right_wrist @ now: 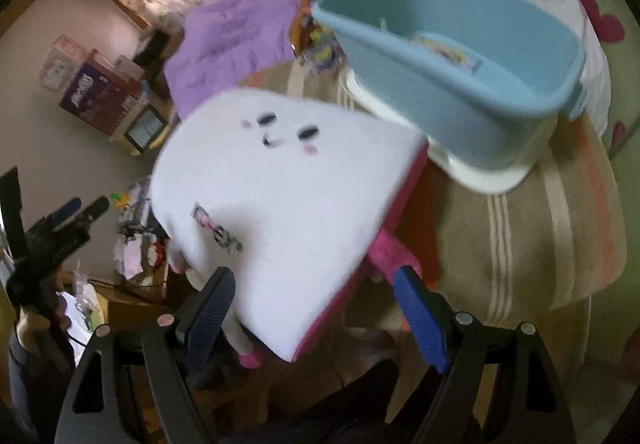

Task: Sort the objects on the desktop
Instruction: 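Grasp the pink foot of the white plush pillow with the right tool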

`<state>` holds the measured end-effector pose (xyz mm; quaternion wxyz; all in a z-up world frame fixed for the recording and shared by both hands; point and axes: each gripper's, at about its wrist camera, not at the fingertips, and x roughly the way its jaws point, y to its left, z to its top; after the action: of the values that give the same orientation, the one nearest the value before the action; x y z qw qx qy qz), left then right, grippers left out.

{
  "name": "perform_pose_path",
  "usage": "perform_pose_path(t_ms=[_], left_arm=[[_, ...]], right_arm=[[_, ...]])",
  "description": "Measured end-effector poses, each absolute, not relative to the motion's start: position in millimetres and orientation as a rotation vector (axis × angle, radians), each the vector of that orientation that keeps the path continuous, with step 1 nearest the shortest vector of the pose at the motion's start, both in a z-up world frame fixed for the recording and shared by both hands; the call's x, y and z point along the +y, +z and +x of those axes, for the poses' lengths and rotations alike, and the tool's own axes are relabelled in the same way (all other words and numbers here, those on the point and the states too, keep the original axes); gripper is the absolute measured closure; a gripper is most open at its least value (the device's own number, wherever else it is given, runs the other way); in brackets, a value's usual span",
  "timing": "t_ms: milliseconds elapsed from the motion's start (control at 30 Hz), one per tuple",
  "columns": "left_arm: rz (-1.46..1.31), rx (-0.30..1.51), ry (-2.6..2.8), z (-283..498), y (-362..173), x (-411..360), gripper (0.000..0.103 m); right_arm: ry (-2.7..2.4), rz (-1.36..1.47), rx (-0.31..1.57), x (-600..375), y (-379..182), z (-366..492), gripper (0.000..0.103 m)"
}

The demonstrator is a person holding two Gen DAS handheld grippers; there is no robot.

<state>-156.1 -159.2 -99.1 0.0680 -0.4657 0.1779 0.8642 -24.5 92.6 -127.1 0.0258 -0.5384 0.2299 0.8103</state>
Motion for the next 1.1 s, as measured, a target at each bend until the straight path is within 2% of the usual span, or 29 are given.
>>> perform_pose_path(t_ms=[200,433,600,733,867,967,1067,1100], left_arm=[[-1.419,0.530,2.553,-175.0,-119.8,-165.2,0.022],[-1.429,0.541,2.550,-185.8,-124.0,-163.6,0.022],[-1.426,0.555,2.540,-182.2,-120.1,-156.3,0.022],[-1.423,0.583,2.535,-174.3,-116.0,-144.9,0.022],[-1.431,0.620,2.532,-164.1,-111.9,-134.3,0.022],[-1.447,0.638,2.530,-157.2,-109.8,-127.9,0.022],[-1.456,0.636,2.531,-150.6,-107.9,-121.8,0.022],[-1.458,0.637,2.531,-148.7,-107.4,-119.9,0.022]], right_arm=[[2.420,-1.714,0.755,85.2,-163.5,-19.7,0.018],[2.494,-1.642,0.761,102.4,-175.4,-16.6,0.018],[2.713,-1.703,0.580,125.1,-185.6,-18.2,0.018],[2.826,-1.817,0.544,140.8,-197.4,-19.5,0.018],[2.931,-1.973,0.287,141.2,-215.4,-27.5,0.018],[3.012,-2.055,0.127,138.3,-224.1,-39.0,0.024],[3.036,-2.080,0.045,135.9,-230.6,-50.8,0.027],[3.047,-2.085,0.025,134.5,-232.3,-54.5,0.033]])
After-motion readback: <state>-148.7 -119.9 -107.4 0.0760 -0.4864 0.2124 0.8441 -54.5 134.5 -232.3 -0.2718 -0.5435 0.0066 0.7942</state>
